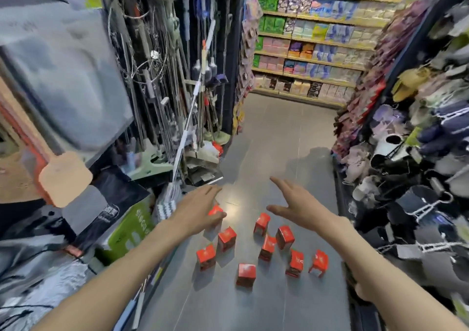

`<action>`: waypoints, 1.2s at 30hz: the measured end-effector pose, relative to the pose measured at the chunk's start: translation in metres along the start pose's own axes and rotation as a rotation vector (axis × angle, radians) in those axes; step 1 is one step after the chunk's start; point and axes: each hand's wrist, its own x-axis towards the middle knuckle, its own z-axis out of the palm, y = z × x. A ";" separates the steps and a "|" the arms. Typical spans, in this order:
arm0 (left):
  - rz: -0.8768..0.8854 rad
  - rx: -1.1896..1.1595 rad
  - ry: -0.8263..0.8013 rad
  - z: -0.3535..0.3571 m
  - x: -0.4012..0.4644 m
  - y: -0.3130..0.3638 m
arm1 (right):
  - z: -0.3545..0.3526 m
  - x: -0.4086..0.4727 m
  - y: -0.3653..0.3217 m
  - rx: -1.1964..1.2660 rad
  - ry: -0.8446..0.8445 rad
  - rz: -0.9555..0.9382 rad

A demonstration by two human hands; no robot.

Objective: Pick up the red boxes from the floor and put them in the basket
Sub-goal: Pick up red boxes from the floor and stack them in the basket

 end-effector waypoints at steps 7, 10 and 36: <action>-0.088 -0.026 -0.020 0.042 0.103 -0.071 | 0.023 0.158 0.054 -0.024 -0.106 -0.115; -0.174 -0.048 -0.023 0.078 0.131 -0.106 | 0.055 0.226 0.081 -0.017 -0.152 -0.163; -0.461 -0.223 -0.346 0.819 0.065 -0.408 | 0.740 0.446 0.310 0.094 -0.466 -0.472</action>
